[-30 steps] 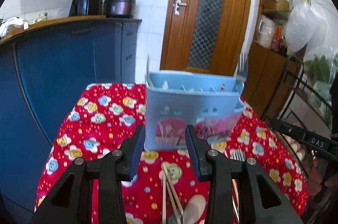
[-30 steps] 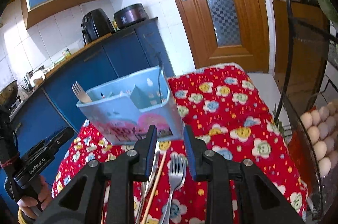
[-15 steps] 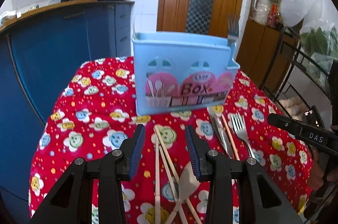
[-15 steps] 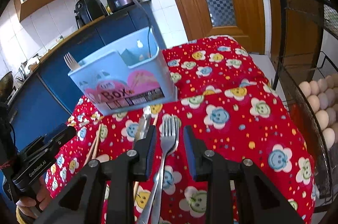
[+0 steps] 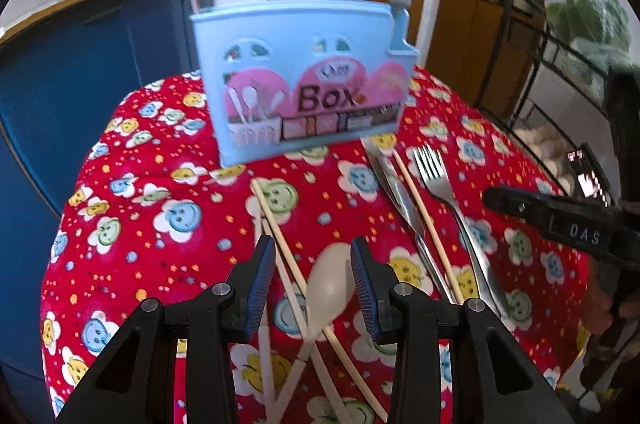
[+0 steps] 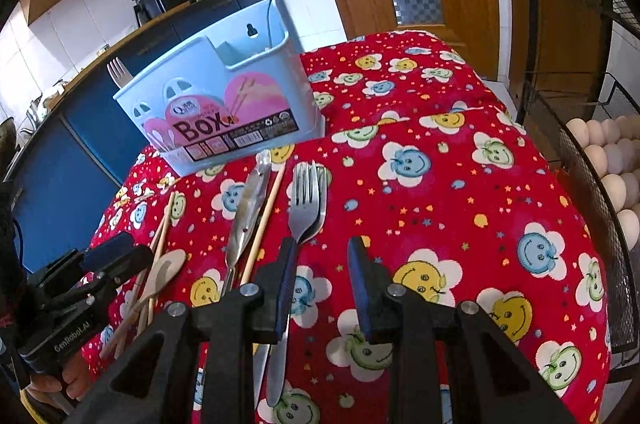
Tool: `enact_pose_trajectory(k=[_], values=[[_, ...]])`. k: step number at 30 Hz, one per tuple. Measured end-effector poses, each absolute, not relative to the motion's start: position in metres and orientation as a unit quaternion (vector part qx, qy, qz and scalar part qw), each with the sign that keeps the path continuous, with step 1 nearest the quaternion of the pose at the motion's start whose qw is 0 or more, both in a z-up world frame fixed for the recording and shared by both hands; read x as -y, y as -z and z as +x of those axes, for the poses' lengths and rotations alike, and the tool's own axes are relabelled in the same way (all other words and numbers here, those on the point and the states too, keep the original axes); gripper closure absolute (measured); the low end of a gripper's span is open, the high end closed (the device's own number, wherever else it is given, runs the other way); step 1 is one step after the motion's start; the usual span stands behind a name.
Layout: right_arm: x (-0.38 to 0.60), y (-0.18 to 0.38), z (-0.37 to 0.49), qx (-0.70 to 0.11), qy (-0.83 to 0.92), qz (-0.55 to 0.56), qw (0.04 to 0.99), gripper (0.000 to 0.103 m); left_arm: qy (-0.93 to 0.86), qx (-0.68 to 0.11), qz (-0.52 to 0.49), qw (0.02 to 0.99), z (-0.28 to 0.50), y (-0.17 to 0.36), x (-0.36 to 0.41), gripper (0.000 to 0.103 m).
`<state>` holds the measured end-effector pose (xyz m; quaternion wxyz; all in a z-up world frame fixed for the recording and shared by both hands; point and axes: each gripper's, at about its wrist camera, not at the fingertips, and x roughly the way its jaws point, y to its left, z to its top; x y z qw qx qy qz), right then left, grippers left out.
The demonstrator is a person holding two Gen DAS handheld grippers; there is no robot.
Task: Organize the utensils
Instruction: 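Close the left tool on the wooden spoon handle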
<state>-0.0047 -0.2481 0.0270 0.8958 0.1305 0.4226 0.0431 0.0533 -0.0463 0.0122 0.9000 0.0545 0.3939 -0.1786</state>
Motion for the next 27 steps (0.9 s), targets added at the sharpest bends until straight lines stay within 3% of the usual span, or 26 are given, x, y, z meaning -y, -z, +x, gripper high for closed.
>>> enact_pose_trajectory(k=[14, 16, 17, 27], values=[[0.251, -0.021, -0.004, -0.429, -0.046, 0.135, 0.892, 0.074, 0.168, -0.419, 0.111, 0.886, 0.054, 0.01, 0.059, 0.063], [0.251, -0.02, -0.003, -0.429, -0.046, 0.135, 0.892, 0.074, 0.167, -0.421, 0.102, 0.886, 0.056, 0.011, 0.057, 0.066], [0.251, -0.02, -0.003, -0.43, -0.046, 0.135, 0.892, 0.074, 0.165, -0.421, 0.096, 0.887, 0.057, 0.011, 0.056, 0.074], [0.249, -0.018, 0.0, -0.43, -0.052, 0.133, 0.892, 0.074, 0.16, -0.402, 0.03, 0.901, 0.061, -0.002, 0.034, 0.074]])
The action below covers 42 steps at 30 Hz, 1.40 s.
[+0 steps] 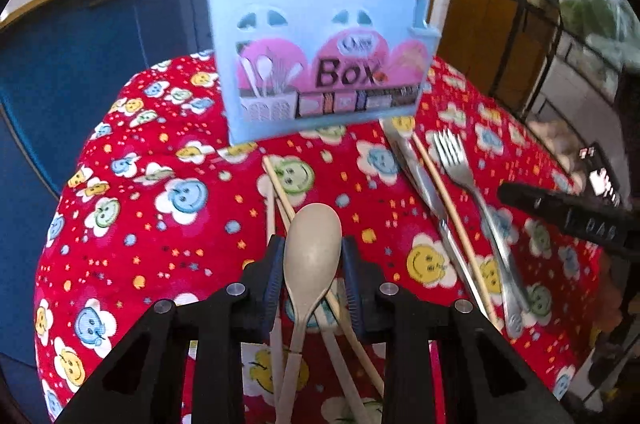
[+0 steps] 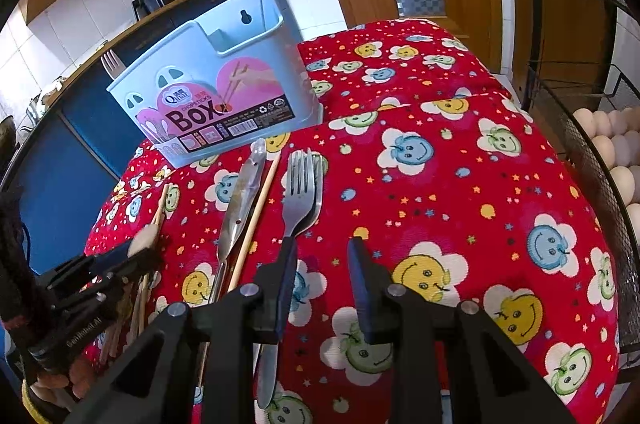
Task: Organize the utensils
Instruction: 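Close the left tool on the wooden spoon handle, then grasp a metal fork with the right tool while the left tool holds the wooden spoon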
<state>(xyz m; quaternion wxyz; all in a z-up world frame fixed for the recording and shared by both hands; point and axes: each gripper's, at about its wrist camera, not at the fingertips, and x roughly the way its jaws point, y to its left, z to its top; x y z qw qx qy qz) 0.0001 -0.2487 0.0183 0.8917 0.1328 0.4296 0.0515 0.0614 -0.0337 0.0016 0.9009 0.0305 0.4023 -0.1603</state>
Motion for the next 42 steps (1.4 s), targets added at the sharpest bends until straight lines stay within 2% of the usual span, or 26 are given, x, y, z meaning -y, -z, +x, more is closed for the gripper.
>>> enact_pose_trajectory(k=[15, 24, 25, 28, 34, 42], values=[[0.236, -0.011, 0.036, -0.446, -0.112, 0.139, 0.877, 0.078, 0.13, -0.372, -0.086, 0.915, 0.078, -0.019, -0.014, 0.074], [0.23, -0.01, 0.046, -0.444, -0.109, 0.103, 0.884, 0.088, 0.101, -0.384, -0.109, 0.911, 0.09, -0.003, -0.033, 0.074], [0.229, -0.01, 0.046, -0.442, -0.11, 0.1, 0.885, 0.094, 0.099, -0.386, -0.112, 0.91, 0.092, -0.001, -0.035, 0.074], [0.229, -0.015, 0.043, -0.434, -0.12, 0.103, 0.887, 0.098, 0.094, -0.391, -0.123, 0.907, 0.095, 0.005, -0.041, 0.074], [0.225, -0.019, 0.042, -0.435, -0.143, 0.099, 0.884, 0.098, 0.091, -0.408, -0.152, 0.896, 0.102, 0.018, -0.051, 0.075], [0.224, -0.011, 0.059, -0.463, -0.126, 0.085, 0.873, 0.092, 0.101, -0.42, -0.141, 0.891, 0.107, 0.02, -0.05, 0.075]])
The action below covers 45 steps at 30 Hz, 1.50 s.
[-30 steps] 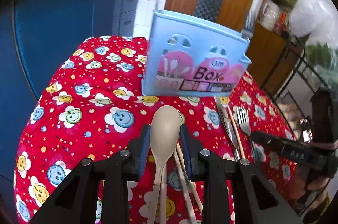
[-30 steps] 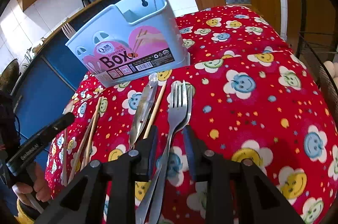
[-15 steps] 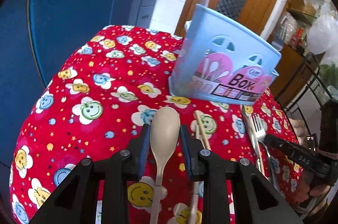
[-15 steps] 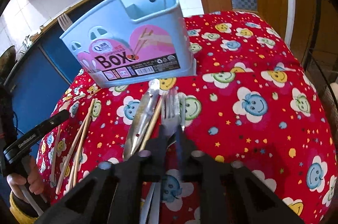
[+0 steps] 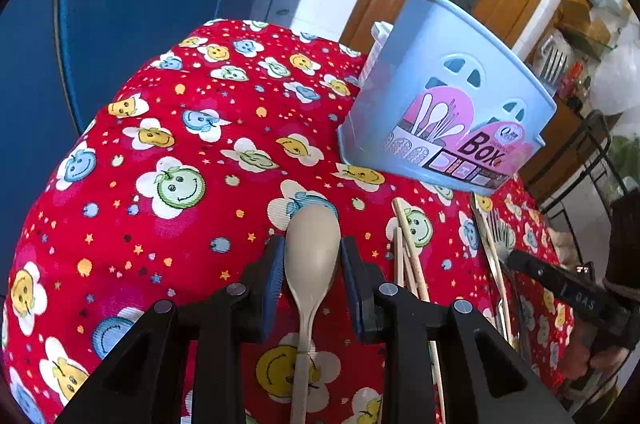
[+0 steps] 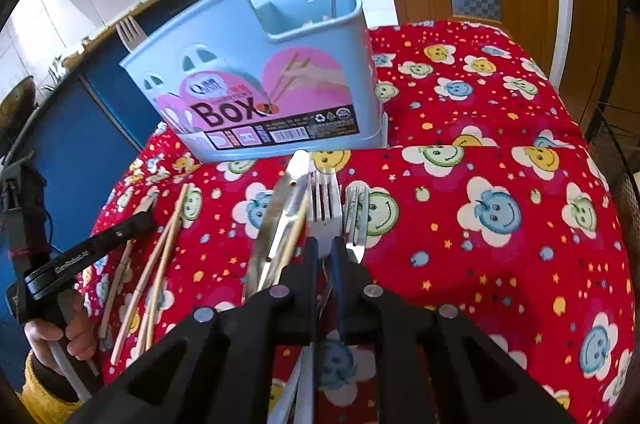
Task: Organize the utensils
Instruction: 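Grasp a metal fork with the right tool while the left tool holds the wooden spoon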
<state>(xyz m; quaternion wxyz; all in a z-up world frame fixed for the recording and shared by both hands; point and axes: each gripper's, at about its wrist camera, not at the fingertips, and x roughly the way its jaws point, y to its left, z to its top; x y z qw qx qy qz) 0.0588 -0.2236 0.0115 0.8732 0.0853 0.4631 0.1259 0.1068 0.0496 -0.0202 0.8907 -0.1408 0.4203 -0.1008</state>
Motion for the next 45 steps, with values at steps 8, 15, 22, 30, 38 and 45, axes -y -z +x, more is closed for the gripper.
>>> enact_pose_trajectory(k=[8, 15, 22, 30, 38, 45], values=[[0.216, -0.011, 0.078, -0.478, -0.134, 0.069, 0.866, 0.092, 0.108, -0.435, -0.11, 0.887, 0.114, 0.019, -0.046, 0.074], [0.213, -0.007, 0.09, -0.482, -0.152, 0.077, 0.859, 0.091, 0.112, -0.433, -0.105, 0.888, 0.114, 0.019, -0.045, 0.075], [0.212, -0.01, 0.091, -0.492, -0.156, 0.067, 0.854, 0.083, 0.112, -0.433, -0.102, 0.888, 0.115, 0.019, -0.045, 0.075], [0.189, -0.015, 0.078, -0.488, -0.152, -0.026, 0.859, 0.071, 0.11, -0.436, -0.092, 0.888, 0.113, 0.019, -0.044, 0.075], [0.196, -0.015, 0.082, -0.501, -0.145, -0.024, 0.853, 0.066, 0.124, -0.456, -0.08, 0.878, 0.108, 0.017, -0.046, 0.073], [0.192, -0.01, 0.078, -0.508, -0.142, -0.056, 0.848, 0.065, 0.12, -0.457, -0.057, 0.879, 0.104, 0.018, -0.039, 0.073]])
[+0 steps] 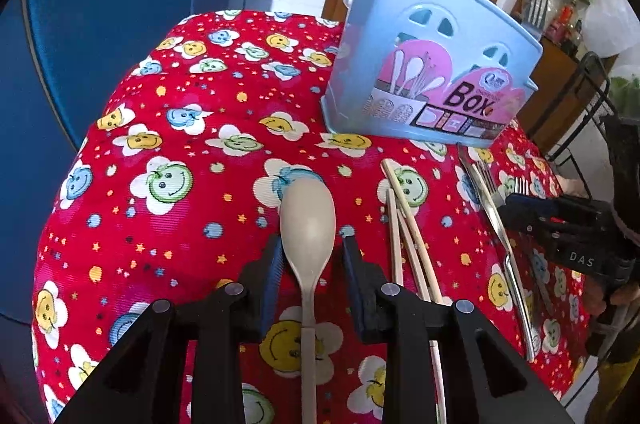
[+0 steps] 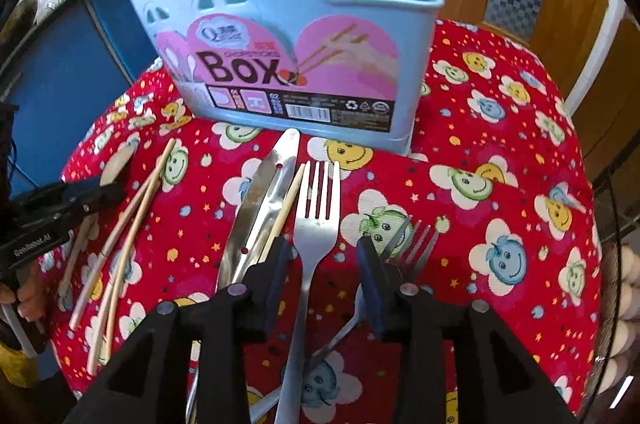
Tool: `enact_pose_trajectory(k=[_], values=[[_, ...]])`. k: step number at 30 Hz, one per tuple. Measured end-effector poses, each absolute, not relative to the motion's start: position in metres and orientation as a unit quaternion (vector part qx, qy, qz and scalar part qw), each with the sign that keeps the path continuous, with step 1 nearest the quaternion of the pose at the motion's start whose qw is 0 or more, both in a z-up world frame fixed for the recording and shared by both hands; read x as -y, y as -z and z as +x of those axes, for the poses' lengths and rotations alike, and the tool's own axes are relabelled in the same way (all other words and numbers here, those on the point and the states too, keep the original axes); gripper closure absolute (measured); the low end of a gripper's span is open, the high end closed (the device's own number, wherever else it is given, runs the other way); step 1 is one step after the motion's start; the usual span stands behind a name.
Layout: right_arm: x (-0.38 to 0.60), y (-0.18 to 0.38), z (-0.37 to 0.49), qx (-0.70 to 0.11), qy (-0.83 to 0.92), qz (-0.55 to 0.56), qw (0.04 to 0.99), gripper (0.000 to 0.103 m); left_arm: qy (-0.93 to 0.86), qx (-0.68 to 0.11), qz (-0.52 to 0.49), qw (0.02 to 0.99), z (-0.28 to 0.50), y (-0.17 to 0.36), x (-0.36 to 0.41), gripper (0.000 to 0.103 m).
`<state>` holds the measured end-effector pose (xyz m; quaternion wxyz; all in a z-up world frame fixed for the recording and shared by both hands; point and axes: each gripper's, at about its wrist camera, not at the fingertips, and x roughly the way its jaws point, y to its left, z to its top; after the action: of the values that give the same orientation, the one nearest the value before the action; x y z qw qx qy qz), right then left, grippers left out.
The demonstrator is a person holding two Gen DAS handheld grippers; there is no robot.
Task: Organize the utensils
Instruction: 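Grasp a metal fork with the right tool while the left tool holds the wooden spoon, then lift the spoon in the left tool and fork in the right tool toward the box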
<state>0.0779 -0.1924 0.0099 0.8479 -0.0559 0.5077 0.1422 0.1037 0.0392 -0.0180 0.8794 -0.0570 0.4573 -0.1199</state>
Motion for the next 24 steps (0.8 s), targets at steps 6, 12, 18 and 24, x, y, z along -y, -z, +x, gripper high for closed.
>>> enact_pose_trajectory(k=[6, 12, 18, 24], values=[[0.184, -0.01, 0.083, -0.51, -0.136, -0.071, 0.846, 0.077, 0.117, -0.455, -0.037, 0.882, 0.103, 0.017, -0.037, 0.079], [0.205, -0.016, 0.081, -0.498, -0.147, 0.004, 0.855, 0.077, 0.129, -0.437, -0.069, 0.887, 0.098, 0.01, -0.042, 0.079], [0.218, -0.039, 0.053, -0.433, -0.171, 0.054, 0.883, 0.077, 0.151, -0.402, -0.1, 0.898, 0.089, -0.005, -0.043, 0.079], [0.226, -0.057, 0.025, -0.365, -0.178, 0.097, 0.909, 0.077, 0.172, -0.364, -0.112, 0.909, 0.077, -0.023, -0.039, 0.079]])
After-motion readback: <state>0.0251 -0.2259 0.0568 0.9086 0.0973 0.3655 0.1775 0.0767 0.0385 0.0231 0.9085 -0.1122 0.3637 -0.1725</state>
